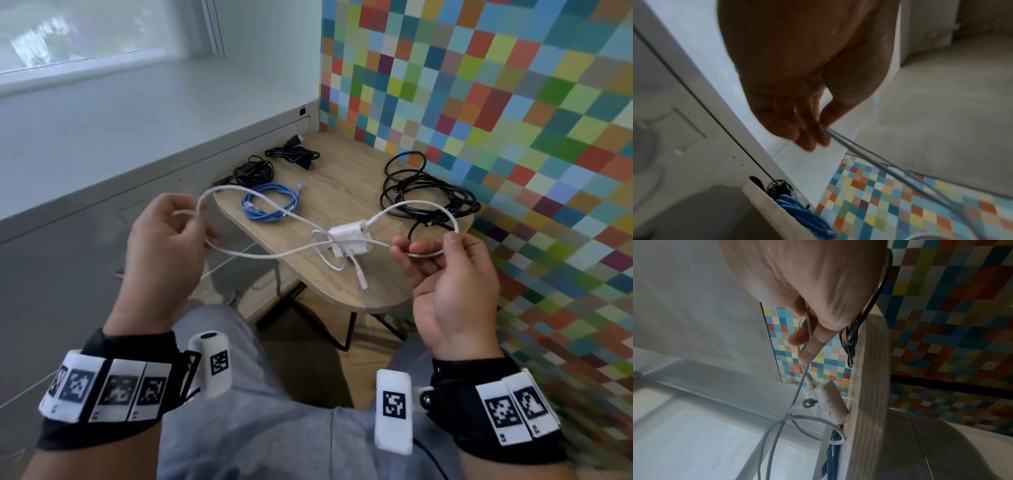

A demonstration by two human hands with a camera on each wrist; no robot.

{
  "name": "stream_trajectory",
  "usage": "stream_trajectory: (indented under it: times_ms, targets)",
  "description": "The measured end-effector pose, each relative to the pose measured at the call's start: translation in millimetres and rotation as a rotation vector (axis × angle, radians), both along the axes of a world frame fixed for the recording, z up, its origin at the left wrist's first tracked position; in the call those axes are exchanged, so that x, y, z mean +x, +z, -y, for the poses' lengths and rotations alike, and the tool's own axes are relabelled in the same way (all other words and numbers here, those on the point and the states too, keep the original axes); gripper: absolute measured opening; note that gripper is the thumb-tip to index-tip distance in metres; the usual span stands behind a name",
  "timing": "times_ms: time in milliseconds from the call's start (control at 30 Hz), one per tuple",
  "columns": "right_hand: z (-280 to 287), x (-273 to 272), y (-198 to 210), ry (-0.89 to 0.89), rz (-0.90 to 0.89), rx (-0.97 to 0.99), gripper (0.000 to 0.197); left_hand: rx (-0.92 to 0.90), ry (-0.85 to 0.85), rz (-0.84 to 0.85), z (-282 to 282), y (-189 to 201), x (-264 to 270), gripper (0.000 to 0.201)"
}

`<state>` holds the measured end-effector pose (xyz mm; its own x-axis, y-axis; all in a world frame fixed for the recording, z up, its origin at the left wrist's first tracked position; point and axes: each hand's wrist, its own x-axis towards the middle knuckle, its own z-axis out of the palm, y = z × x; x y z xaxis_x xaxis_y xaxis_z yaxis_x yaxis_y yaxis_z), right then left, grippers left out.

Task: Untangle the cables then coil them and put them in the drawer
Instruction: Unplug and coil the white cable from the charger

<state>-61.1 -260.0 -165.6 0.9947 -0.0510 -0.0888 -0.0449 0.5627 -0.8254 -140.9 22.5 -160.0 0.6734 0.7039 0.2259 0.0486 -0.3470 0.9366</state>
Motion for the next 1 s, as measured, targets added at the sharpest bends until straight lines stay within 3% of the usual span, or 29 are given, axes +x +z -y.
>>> stream_trajectory:
  times_ms: [100,167,300,433,500,633,700,867,1000]
  targets:
    - [0,0,1,0.014,0.029,-0.036,0.014,0.192,-0.055,-0.249,0,-6,-1,0.041]
    - [-2,-1,1,0.029,0.046,-0.073,0.016,0.287,-0.085,-0.232,10,-3,-3,0.052]
    - [-7,-3,-2,0.05,0.061,-0.128,0.015,0.465,-0.321,-0.057,48,8,0,0.042]
    - [-8,-4,-1,0.063,0.068,-0.133,0.014,0.574,-0.592,-0.336,73,5,3,0.036]
    - [-7,-4,-1,0.059,0.067,-0.131,0.014,0.534,-0.585,-0.384,71,4,2,0.025]
    - [-2,-3,-1,0.028,0.064,-0.121,0.015,0.331,-0.311,-0.209,43,8,1,0.034]
    - [-2,-2,-1,0.022,0.069,-0.128,0.015,0.304,-0.24,-0.227,24,10,-2,0.038]
    - [-5,-4,-2,0.048,0.087,-0.164,0.013,0.426,-0.312,-0.56,4,-1,-9,0.012]
    - [-6,-6,-1,0.055,0.088,-0.163,0.012,0.472,-0.335,-0.335,32,12,-8,0.011]
